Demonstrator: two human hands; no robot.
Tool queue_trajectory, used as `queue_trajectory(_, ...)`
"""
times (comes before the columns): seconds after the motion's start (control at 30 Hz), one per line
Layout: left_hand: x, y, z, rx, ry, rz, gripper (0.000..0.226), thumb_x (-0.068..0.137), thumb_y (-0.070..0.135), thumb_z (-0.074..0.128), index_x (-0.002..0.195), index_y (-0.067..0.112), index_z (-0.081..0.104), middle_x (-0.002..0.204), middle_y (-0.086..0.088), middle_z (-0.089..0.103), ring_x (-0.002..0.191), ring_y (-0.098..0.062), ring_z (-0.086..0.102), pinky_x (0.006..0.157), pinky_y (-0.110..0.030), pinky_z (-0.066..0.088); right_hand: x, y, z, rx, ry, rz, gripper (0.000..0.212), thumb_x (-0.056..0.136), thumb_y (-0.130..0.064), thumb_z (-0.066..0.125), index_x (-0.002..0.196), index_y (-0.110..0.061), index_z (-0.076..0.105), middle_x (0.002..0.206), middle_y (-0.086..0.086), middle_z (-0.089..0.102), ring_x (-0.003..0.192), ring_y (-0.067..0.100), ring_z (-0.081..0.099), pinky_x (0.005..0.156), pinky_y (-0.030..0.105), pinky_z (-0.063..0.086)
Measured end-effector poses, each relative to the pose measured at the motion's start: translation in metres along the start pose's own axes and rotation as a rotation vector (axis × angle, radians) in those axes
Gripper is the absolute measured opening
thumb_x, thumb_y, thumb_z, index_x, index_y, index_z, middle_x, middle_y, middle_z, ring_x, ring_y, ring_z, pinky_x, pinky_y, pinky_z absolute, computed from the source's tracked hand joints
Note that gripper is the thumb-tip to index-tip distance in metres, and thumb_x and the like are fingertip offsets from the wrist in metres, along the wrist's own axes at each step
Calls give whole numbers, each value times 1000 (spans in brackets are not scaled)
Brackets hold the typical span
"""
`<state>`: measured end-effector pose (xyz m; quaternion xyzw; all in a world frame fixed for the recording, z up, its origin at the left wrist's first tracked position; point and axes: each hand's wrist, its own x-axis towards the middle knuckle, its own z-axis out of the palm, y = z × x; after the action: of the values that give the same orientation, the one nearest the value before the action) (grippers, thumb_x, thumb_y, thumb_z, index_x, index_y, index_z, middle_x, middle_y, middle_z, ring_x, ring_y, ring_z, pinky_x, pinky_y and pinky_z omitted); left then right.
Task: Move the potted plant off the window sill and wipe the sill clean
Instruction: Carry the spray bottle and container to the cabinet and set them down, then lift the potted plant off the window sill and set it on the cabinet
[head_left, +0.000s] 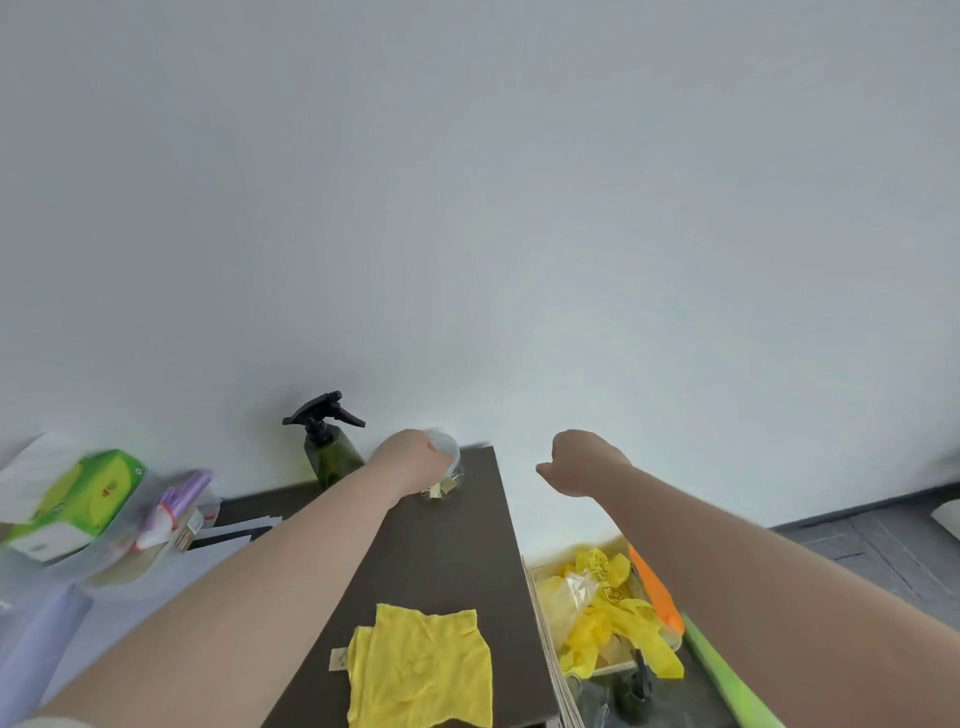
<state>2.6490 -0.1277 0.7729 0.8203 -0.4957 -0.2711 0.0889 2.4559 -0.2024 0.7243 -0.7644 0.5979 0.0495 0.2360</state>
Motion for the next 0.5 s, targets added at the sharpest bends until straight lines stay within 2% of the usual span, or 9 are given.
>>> queue_trajectory(0.07, -19, 38, 18, 42, 8, 44, 23, 87, 30, 48, 70, 16, 52, 70, -4, 52, 66, -25, 50, 67, -32, 48, -25, 43, -13, 7, 10, 9, 31, 94, -35, 45, 117, -16, 55, 117, -1, 59, 105, 22, 57, 73, 30, 41)
queue_trajectory(0.2, -64, 130, 67, 141, -25, 182, 22, 91, 36, 49, 76, 20, 46, 82, -2, 46, 74, -22, 43, 69, -29, 36, -82, 149, -45, 3, 24, 94, 34, 95, -37, 44, 120, -17, 54, 120, -3, 57, 109, 22, 56, 74, 31, 42)
queue_trajectory(0.3, -96, 205, 110, 153, -81, 274, 28, 92, 38, 51, 94, 13, 63, 97, -3, 60, 87, -23, 55, 78, -30, 43, -126, 239, -73, -30, 38, 194, 35, 95, -39, 43, 116, -13, 55, 115, 0, 57, 104, 24, 56, 76, 32, 43)
queue_trajectory(0.37, -118, 255, 139, 171, -122, 346, 34, 92, 39, 51, 106, 11, 63, 105, -3, 61, 97, -23, 58, 85, -31, 46, -156, 296, -93, -25, 66, 269, 40, 95, -42, 43, 117, -11, 55, 121, 3, 58, 108, 27, 56, 80, 34, 45)
queue_trajectory(0.43, -141, 304, 168, 209, -161, 431, 34, 92, 38, 50, 106, 11, 63, 102, -2, 60, 94, -23, 57, 85, -31, 47, -188, 351, -107, -5, 100, 350, 45, 95, -43, 43, 122, -10, 55, 128, 5, 57, 114, 29, 55, 86, 36, 47)
queue_trajectory(0.5, -161, 351, 198, 265, -194, 533, 28, 91, 37, 50, 95, 13, 63, 94, -2, 58, 85, -24, 54, 78, -30, 44, -221, 404, -114, 38, 127, 441, 43, 95, -42, 43, 117, -8, 57, 129, 7, 57, 111, 29, 55, 84, 34, 46)
